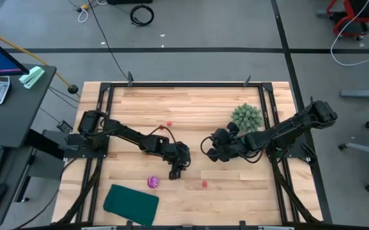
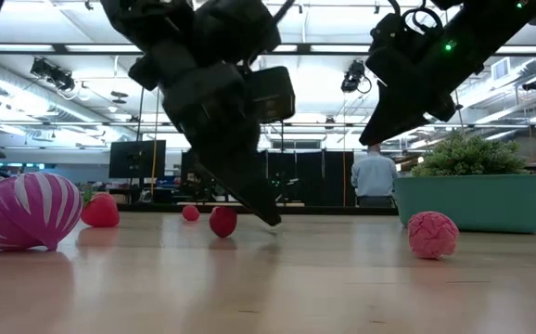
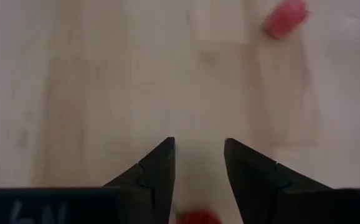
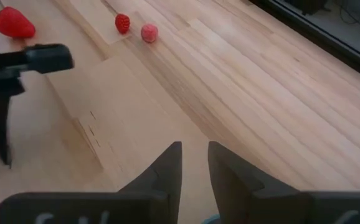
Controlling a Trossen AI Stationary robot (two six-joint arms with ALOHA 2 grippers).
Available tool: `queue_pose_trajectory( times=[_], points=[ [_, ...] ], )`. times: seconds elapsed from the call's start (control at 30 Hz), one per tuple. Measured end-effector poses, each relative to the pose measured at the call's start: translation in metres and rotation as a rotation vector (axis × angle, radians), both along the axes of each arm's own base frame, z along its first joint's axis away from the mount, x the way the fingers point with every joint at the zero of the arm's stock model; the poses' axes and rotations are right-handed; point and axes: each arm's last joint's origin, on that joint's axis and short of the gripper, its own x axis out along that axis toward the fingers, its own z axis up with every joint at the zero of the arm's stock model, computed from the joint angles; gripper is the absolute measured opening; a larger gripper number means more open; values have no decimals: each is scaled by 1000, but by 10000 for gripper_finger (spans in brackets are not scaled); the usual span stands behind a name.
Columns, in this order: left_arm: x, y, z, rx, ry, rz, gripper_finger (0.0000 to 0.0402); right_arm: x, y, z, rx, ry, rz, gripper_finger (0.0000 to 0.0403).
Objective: Pick and placing Produce into tupperware
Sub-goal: Put the cherry into the green bin
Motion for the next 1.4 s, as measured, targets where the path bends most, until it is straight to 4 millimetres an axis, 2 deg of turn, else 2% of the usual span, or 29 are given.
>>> queue_pose_trajectory(
  times=[0.6, 0.97, 1.1, 1.27, 1.4],
  points=[
    [-6, 2, -5, 94, 63, -8, 128, 0, 0, 0, -8, 6, 10, 87],
    [-8, 3, -6, 112, 89, -20, 104, 0, 0, 0, -8, 7, 10, 87],
    [-8, 3, -5, 137, 79, -3, 81, 0, 0, 0, -8, 6, 10, 87],
    [-7, 4, -5, 174, 59, -39, 15, 0, 0, 0, -8, 6, 10, 87],
    [-1, 3, -2, 194, -26, -75, 11, 0, 0, 0, -8, 7, 10, 87]
  ],
)
